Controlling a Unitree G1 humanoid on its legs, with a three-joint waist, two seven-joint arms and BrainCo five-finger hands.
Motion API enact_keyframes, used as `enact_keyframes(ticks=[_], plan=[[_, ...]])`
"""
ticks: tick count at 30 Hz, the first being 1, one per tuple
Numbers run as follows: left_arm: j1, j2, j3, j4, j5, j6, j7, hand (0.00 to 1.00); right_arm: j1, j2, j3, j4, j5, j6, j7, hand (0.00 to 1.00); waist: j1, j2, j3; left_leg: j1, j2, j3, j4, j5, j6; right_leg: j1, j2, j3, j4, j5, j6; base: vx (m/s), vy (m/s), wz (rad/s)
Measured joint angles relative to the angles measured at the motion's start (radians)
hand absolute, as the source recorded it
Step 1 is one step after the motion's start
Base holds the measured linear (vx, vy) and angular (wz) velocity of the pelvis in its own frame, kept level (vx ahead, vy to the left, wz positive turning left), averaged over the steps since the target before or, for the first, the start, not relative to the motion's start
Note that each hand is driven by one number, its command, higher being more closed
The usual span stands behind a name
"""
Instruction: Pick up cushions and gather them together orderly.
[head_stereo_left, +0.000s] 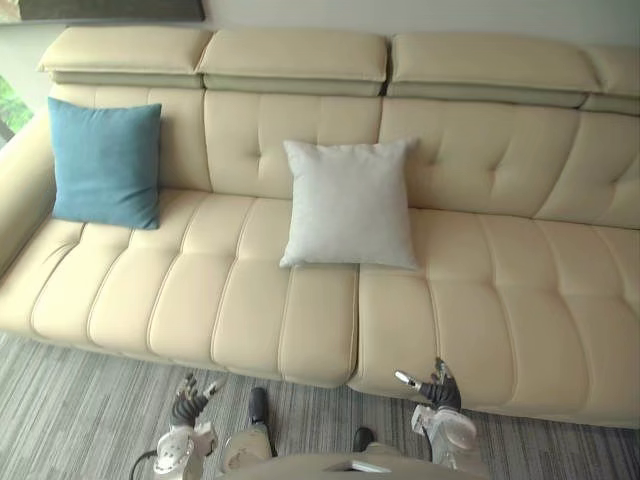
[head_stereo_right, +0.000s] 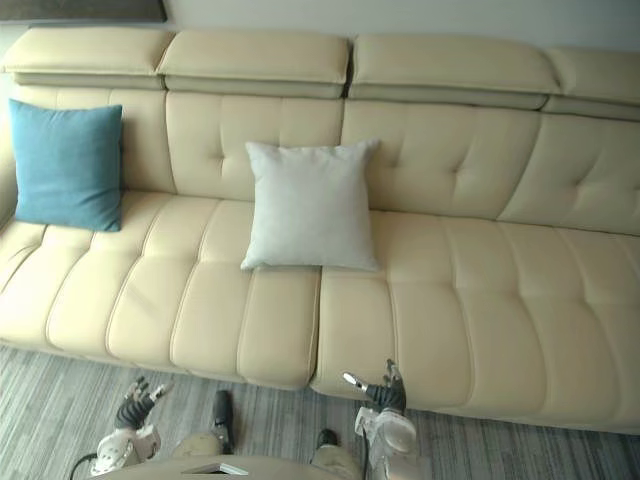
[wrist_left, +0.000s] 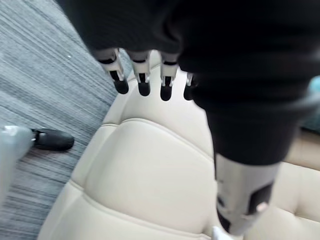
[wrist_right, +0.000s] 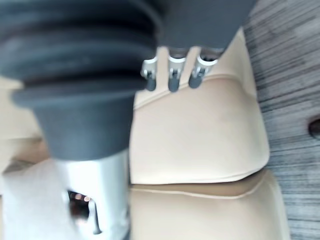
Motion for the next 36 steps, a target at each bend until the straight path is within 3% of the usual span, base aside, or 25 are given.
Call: enact_keyframes(ticks=[6, 10, 15, 17, 18, 19, 20, 23, 24, 25, 29, 30, 31, 33, 34, 35, 36], plan=[[-0.029, 0.012, 0.044, 0.140, 0.070, 0.017, 0.003, 0.00, -0.040, -0.004, -0.084, 0.223, -0.031, 0.038, 0.000, 0.00, -0.024, -0.020, -0.034, 0.069, -0.010, 0.006, 0.000, -0.029, -0.007, 0.083, 0.002, 0.028, -0.069, 0.022, 0.012, 0.06, 0.003, -0.12], [-0.034, 0.035, 0.044, 0.166, 0.099, 0.029, 0.003, 0.00, -0.050, -0.006, -0.091, 0.271, -0.044, 0.042, 0.012, 0.00, -0.027, -0.038, -0.029, 0.115, -0.017, 0.031, 0.000, -0.045, -0.013, 0.120, 0.000, 0.071, -0.094, 0.044, 0.026, 0.06, 0.010, -0.26], [-0.055, 0.059, 0.056, 0.178, 0.106, 0.029, 0.004, 0.00, -0.126, -0.013, -0.086, 0.270, -0.068, 0.042, 0.015, 0.00, -0.022, -0.049, 0.021, 0.109, -0.017, 0.091, 0.007, -0.054, -0.012, 0.070, 0.003, 0.155, -0.115, 0.107, 0.020, -0.02, 0.029, -0.55], [-0.084, 0.059, 0.075, 0.174, 0.105, 0.030, 0.008, 0.00, -0.157, -0.023, -0.041, 0.260, -0.068, 0.038, 0.014, 0.00, -0.007, -0.054, 0.052, 0.011, -0.018, 0.029, 0.140, -0.137, 0.044, -0.020, 0.014, 0.134, -0.058, 0.177, -0.033, -0.14, 0.066, -0.77], [-0.083, 0.057, 0.075, 0.172, 0.104, 0.030, 0.012, 0.00, -0.158, -0.026, -0.032, 0.259, -0.068, 0.038, 0.014, 0.00, 0.001, -0.043, 0.058, -0.003, 0.003, 0.018, 0.157, -0.140, 0.057, -0.019, 0.021, 0.122, -0.063, 0.184, -0.036, -0.17, 0.037, -0.66], [-0.083, 0.056, 0.074, 0.164, 0.104, 0.033, 0.024, 0.00, -0.160, -0.020, -0.028, 0.256, -0.068, 0.038, 0.013, 0.00, -0.003, -0.028, 0.073, -0.021, 0.018, 0.031, 0.190, -0.151, 0.058, -0.044, 0.009, 0.049, 0.061, 0.111, -0.043, -0.14, 0.002, -0.19], [-0.082, 0.059, 0.071, 0.139, 0.101, 0.032, 0.027, 0.00, -0.133, -0.020, -0.028, 0.259, -0.068, 0.041, 0.013, 0.00, -0.006, -0.027, 0.073, -0.019, 0.017, 0.020, 0.199, -0.151, 0.063, -0.070, -0.012, -0.010, 0.297, 0.004, -0.048, -0.12, -0.012, 0.04], [-0.072, 0.069, 0.071, 0.106, 0.085, 0.031, 0.031, 0.00, -0.100, -0.019, -0.024, 0.266, -0.068, 0.042, 0.013, 0.00, -0.005, -0.039, 0.064, -0.012, -0.002, -0.009, 0.182, -0.125, 0.074, -0.021, -0.060, -0.037, 0.569, -0.080, -0.017, -0.09, -0.039, 0.29], [-0.069, 0.071, 0.071, 0.105, 0.084, 0.031, 0.031, 0.00, -0.100, -0.020, -0.024, 0.266, -0.068, 0.042, 0.013, 0.00, -0.007, -0.044, 0.061, -0.013, -0.007, -0.012, 0.181, -0.118, 0.073, -0.009, -0.068, -0.035, 0.570, -0.080, -0.014, -0.09, -0.097, 0.21], [-0.068, 0.079, 0.072, 0.104, 0.073, 0.031, 0.034, 0.00, -0.106, -0.026, -0.010, 0.268, -0.069, 0.042, 0.011, 0.00, -0.004, -0.070, 0.043, -0.044, -0.026, -0.012, 0.180, -0.086, 0.062, 0.023, -0.086, -0.022, 0.487, -0.086, 0.030, -0.09, -0.116, 0.03], [-0.078, 0.041, 0.027, 0.107, 0.056, 0.032, 0.044, 0.00, -0.169, -0.069, 0.010, 0.269, -0.069, 0.043, -0.004, 0.00, 0.020, -0.020, 0.038, -0.128, 0.000, 0.006, 0.147, 0.010, 0.044, 0.096, -0.011, -0.038, 0.141, -0.152, 0.039, -0.17, -0.126, -0.22], [-0.083, 0.042, 0.016, 0.108, 0.055, 0.032, 0.045, 0.00, -0.176, -0.069, 0.009, 0.268, -0.069, 0.043, -0.005, 0.00, 0.019, -0.015, 0.042, -0.132, 0.003, 0.005, 0.140, 0.021, 0.040, 0.109, -0.005, -0.039, 0.109, -0.153, 0.038, -0.24, -0.075, 0.02], [-0.098, 0.033, -0.017, 0.114, 0.046, 0.032, 0.044, 0.00, -0.186, -0.075, 0.009, 0.267, -0.068, 0.043, -0.007, 0.00, 0.015, 0.018, 0.064, -0.125, 0.022, -0.010, 0.117, 0.055, 0.037, 0.131, 0.019, -0.055, 0.069, -0.129, 0.028, -0.21, -0.035, 0.09], [-0.103, 0.030, -0.047, 0.113, 0.036, 0.032, 0.045, 0.00, -0.184, -0.071, 0.009, 0.266, -0.069, 0.044, -0.008, 0.00, 0.005, 0.034, 0.073, -0.103, 0.029, -0.023, 0.087, 0.079, 0.029, 0.136, 0.033, -0.067, 0.081, -0.130, 0.022, -0.30, -0.035, 0.14], [-0.101, 0.027, -0.060, 0.113, 0.034, 0.032, 0.045, 0.00, -0.183, -0.071, 0.009, 0.265, -0.068, 0.044, -0.008, 0.00, 0.002, 0.043, 0.075, -0.096, 0.036, -0.026, 0.080, 0.069, 0.013, 0.133, 0.040, -0.070, 0.096, -0.131, 0.019, -0.25, -0.011, 0.06], [-0.100, 0.026, -0.074, 0.113, 0.029, 0.033, 0.045, 0.00, -0.177, -0.070, 0.007, 0.265, -0.067, 0.045, -0.010, 0.00, 0.000, 0.041, 0.075, -0.098, 0.033, -0.026, 0.085, 0.012, -0.026, 0.124, 0.032, -0.071, 0.099, -0.126, 0.012, -0.18, 0.015, -0.07], [-0.109, 0.025, -0.082, 0.112, 0.028, 0.033, 0.045, 0.00, -0.170, -0.062, -0.006, 0.262, -0.063, 0.046, -0.011, 0.00, -0.004, 0.005, 0.082, -0.116, 0.013, -0.023, 0.119, -0.064, -0.040, 0.106, -0.001, -0.066, 0.093, -0.118, -0.003, -0.21, 0.086, -0.25]])
